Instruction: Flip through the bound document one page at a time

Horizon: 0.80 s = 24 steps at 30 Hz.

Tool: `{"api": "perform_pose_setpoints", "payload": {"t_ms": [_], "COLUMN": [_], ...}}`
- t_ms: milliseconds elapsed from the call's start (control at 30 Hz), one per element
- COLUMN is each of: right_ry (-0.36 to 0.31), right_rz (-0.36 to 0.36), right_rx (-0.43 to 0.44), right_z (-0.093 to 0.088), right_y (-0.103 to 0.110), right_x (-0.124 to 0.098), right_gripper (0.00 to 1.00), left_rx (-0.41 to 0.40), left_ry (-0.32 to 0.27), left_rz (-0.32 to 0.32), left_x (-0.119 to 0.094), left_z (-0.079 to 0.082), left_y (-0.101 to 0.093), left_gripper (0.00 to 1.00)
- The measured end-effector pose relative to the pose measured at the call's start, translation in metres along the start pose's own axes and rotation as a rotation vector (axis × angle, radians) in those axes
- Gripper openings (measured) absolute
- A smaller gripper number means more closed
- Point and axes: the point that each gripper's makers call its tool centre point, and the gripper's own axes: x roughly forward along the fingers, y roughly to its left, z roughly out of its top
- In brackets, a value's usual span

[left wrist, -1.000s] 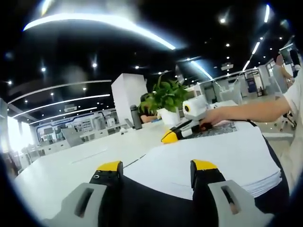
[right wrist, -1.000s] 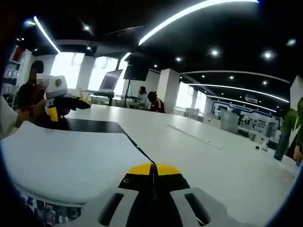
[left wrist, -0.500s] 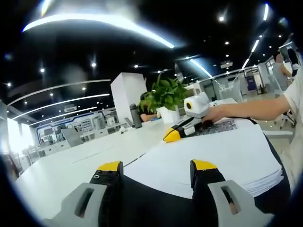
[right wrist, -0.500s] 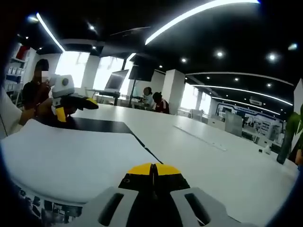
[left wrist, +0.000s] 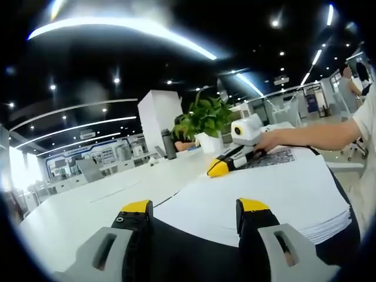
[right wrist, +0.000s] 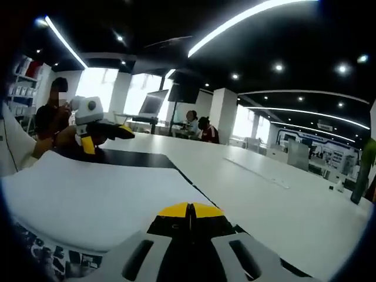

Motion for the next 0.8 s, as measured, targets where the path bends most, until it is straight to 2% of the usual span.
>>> {"api": "perform_pose_setpoints", "payload": {"t_ms": [133, 300, 433, 567, 800], "right_ry": [0.005, -0.017, -0.018, -0.041, -0.049], "right_rz": [-0.008, 0.035, 0.040, 0.104, 0.128], "right_rx": [-0.023, -0.009, -0.014, 0.004, 0.018], "right_z": [0.000, 0.003, 0.004, 0.008, 0.009], "right_y": [0.001, 0.009, 0.011, 0.024, 0.028], "right_x": [0.000, -0.002, -0.003, -0.008, -0.010], "right_gripper": [0.04, 0.04, 0.04, 0.04, 0.04], "left_rx": [0.002, 0.002, 0.011, 0.009, 0.009], "left_ry": [0.002, 0.005, 0.016, 0.010, 0.005], "left_rz": [0.000, 0.004, 0.004, 0.004, -0.003], "left_x": [0.000, 0.001, 0.001, 0.000, -0.002], "left_z": [-0.001, -0.001, -0.003, -0.001, 0.002], "left_y": [0.001, 0.001, 0.000, 0.000, -0.008], "left_gripper": [0.58, 0.58, 0.58, 0.58, 0.58]}}
